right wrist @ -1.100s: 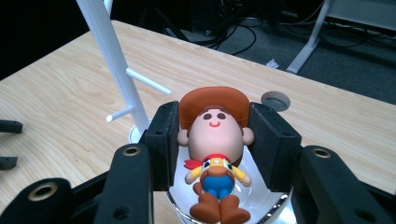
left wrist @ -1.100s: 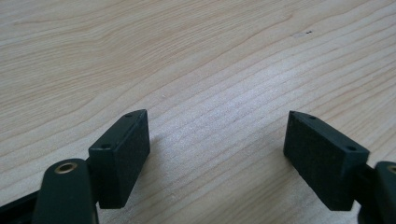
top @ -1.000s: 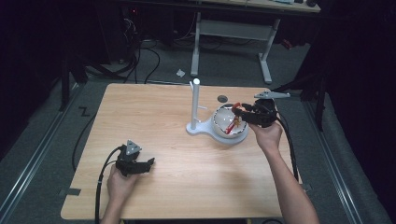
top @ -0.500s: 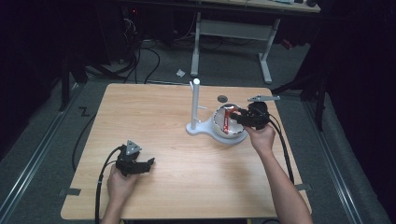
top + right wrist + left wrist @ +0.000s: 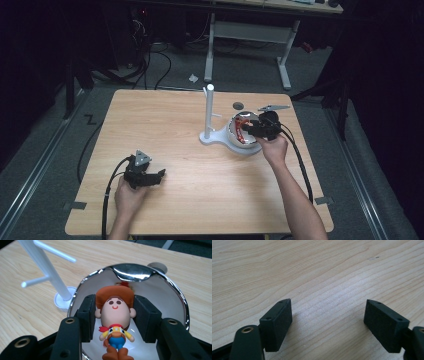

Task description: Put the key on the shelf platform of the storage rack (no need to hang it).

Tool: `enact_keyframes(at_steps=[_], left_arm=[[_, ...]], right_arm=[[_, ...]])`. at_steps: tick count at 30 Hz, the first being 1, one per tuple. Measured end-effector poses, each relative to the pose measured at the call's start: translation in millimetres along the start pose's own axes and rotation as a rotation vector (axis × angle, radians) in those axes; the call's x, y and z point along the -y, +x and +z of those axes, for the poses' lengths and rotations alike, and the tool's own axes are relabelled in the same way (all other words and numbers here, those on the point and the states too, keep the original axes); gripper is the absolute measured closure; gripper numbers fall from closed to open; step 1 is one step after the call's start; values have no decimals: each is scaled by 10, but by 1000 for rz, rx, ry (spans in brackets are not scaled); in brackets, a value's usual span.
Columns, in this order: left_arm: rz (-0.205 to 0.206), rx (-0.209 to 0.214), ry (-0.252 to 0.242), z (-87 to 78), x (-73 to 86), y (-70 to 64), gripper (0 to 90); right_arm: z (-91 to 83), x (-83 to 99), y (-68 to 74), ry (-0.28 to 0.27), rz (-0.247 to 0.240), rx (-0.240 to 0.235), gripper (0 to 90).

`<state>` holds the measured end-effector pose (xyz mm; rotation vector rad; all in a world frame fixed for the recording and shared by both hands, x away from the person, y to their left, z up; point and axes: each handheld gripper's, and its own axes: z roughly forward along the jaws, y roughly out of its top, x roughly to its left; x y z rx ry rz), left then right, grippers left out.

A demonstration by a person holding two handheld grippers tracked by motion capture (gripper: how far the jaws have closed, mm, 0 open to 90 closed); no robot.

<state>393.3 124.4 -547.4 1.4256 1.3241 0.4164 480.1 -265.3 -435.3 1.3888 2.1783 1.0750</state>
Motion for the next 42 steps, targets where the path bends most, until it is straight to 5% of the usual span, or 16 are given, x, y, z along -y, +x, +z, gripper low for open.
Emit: enact_keyframes(at_steps=[9, 14, 42], left_arm=[[0, -1, -2, 2, 0, 0, 232], [1, -1, -2, 2, 0, 0, 233], [2, -2, -1, 1, 0, -1, 233]], right_arm=[[111, 40, -31, 49, -4, 8, 542], [107, 38, -58, 78, -8, 10, 461], [-713, 63, -100, -81, -29, 28, 491]])
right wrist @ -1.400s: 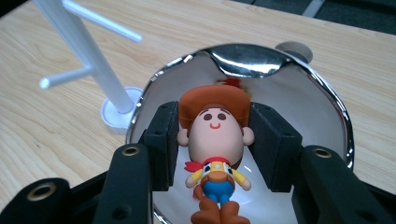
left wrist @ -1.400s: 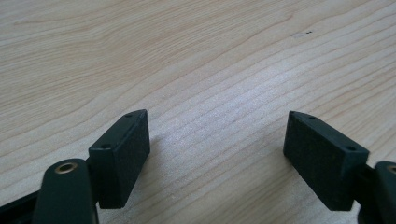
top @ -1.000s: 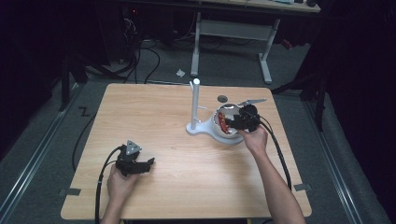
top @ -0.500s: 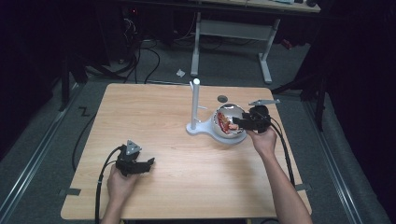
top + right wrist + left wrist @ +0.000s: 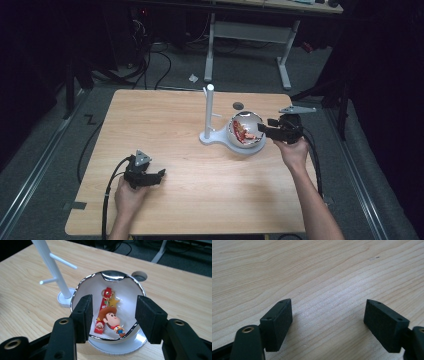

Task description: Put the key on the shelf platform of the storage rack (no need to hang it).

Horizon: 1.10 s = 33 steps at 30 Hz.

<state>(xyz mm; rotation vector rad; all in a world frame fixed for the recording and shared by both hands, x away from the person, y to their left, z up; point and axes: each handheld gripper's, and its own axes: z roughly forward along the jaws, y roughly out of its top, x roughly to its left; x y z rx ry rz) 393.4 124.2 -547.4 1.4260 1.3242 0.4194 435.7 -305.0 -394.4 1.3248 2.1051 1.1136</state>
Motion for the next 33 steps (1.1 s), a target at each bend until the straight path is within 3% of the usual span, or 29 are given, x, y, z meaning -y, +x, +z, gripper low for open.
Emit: enact_keyframes(at_steps=[3, 11, 18, 26, 33], left_arm=[[-1, 0, 0, 0, 0, 0, 233], [0, 0, 0, 0, 0, 0, 232], [0, 0, -1, 2, 0, 0, 232], [0, 0, -1, 3, 0, 0, 232], [1, -1, 0, 2, -1, 1, 232]], right_arm=[[-107, -13, 1, -34, 7, -11, 494], [-271, -1, -12, -44, 5, 0, 496], [-404, 42, 44, -92, 8, -25, 498], [-522, 126, 93, -84, 8, -35, 491], [-677, 145, 175, -111, -2, -42, 492]])
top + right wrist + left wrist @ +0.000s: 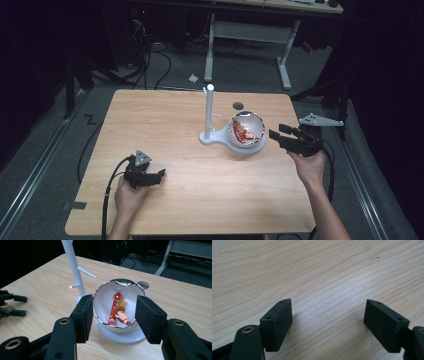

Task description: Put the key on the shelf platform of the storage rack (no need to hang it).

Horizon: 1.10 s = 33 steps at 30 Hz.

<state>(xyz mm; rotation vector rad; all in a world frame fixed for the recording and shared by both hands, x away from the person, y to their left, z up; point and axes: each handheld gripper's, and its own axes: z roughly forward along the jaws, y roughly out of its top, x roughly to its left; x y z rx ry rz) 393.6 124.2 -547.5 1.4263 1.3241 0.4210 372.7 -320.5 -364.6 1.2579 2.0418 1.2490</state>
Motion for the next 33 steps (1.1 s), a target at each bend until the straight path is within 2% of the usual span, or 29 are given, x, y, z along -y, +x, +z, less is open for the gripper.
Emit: enact_keyframes(at_steps=[6, 9, 12, 14, 27, 33], left_arm=[[-1, 1, -1, 0, 0, 0, 233], [-1, 1, 0, 0, -1, 1, 232], [-2, 1, -1, 0, -1, 0, 232], [-1, 1, 0, 0, 0, 0, 232], [-2, 1, -1, 0, -1, 0, 232], [-2, 1, -1, 0, 0, -1, 232]], right_arm=[[-96, 19, 83, 12, -10, 2, 502], [-148, 37, 139, -17, -31, 17, 518], [-152, 90, 156, -24, -15, 3, 519], [-151, 117, 168, -12, -20, 12, 519], [-233, 330, 248, -16, 2, -16, 519], [-199, 412, 311, -14, 0, -39, 519]])
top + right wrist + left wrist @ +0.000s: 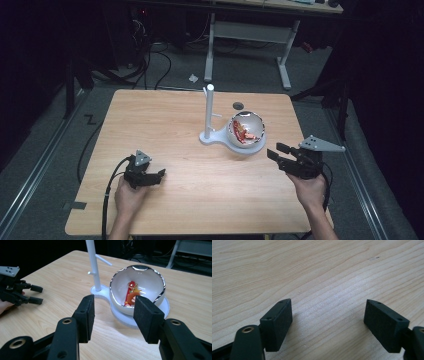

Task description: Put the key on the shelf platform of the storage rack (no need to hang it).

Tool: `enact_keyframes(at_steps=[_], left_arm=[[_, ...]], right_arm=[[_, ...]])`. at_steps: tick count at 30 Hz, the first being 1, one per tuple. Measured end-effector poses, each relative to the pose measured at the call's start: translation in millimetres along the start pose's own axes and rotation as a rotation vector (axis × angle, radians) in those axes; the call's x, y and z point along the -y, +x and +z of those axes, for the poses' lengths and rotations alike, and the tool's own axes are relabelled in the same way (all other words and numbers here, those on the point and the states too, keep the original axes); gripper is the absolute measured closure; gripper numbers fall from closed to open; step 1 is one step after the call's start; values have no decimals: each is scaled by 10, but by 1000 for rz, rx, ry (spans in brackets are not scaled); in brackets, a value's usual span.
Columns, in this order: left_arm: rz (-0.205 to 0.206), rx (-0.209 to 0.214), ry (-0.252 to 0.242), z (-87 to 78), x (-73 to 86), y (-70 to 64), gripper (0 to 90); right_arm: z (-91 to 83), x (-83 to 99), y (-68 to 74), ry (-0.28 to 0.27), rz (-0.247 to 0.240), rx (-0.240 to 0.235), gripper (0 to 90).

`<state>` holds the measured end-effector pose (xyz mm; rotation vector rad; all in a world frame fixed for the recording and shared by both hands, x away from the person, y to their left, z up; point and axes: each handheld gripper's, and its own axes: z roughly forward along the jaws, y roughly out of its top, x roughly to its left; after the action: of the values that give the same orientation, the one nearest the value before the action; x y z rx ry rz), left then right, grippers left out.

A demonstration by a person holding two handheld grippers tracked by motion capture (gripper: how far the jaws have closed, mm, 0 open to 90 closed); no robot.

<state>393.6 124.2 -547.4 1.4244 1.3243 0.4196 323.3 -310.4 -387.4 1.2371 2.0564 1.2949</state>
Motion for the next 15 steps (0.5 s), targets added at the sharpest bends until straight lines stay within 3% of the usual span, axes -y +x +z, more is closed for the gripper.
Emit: enact_keyframes(at_steps=[15], left_arm=[[1, 0, 0, 0, 0, 0, 232]], right_arm=[[179, 106, 129, 10, -9, -42, 519]])
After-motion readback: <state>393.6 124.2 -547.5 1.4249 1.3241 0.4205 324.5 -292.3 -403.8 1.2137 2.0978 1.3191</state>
